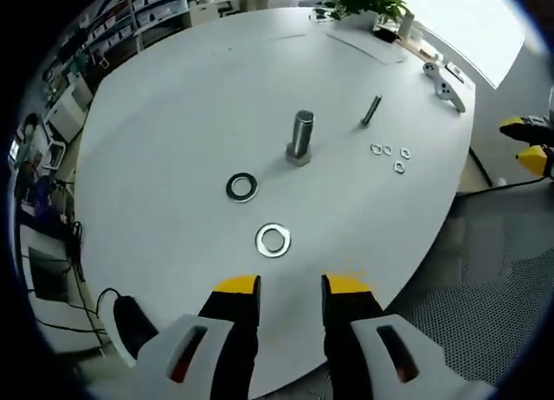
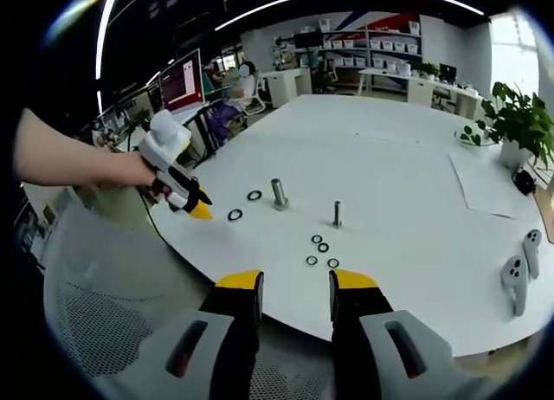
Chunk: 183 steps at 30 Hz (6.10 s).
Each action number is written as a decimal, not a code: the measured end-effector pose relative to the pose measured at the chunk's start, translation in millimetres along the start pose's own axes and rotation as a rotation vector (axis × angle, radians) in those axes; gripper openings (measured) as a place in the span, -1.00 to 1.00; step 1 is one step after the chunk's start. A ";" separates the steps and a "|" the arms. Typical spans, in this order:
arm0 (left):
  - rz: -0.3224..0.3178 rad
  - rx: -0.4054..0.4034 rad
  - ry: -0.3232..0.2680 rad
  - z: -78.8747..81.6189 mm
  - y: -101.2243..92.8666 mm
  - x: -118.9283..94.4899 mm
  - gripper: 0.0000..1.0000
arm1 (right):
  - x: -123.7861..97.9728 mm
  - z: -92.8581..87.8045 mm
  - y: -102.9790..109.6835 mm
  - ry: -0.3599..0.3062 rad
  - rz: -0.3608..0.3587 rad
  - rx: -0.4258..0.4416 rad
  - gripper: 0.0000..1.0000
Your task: Place the washer onto the threaded stud by aligning its center hole with the stud, sliding it down to the base, and recovering from edge contact or off-axis alignment until the washer reaches the visible bottom stop.
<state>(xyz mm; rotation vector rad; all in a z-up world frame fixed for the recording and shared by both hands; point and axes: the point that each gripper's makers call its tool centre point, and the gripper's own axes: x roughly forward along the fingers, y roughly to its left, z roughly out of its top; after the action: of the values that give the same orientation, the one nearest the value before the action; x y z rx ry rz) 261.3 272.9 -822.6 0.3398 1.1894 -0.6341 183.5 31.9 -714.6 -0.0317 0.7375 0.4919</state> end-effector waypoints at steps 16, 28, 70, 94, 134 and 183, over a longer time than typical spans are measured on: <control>-0.007 0.045 0.148 -4.6 3.9 26.0 -0.45 | 0.1 1.0 -0.3 -0.006 0.003 0.005 -0.35; 0.031 0.117 0.180 10.9 11.6 42.5 -0.41 | 0.1 -0.3 0.6 0.001 -0.001 -0.018 -0.35; 0.047 0.158 0.256 20.7 13.7 55.1 -0.54 | 0.2 1.3 0.1 -0.006 -0.002 -0.018 -0.37; 0.060 0.128 0.233 21.7 13.4 54.5 -0.61 | -0.2 1.5 0.9 -0.007 0.001 -0.019 -0.38; -0.014 0.277 0.133 50.2 6.4 33.1 -0.63 | -0.8 2.9 -0.1 -0.014 -0.002 -0.009 -0.38; -0.086 0.443 0.088 140.9 -21.3 29.5 -0.63 | -2.3 4.8 -3.1 -0.029 -0.018 -0.011 -0.38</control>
<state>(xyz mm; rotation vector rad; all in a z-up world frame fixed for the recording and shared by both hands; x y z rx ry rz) 360.5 169.2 -799.0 0.6978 1.1454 -0.9674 186.5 29.1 -710.0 -0.0410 0.7057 0.4783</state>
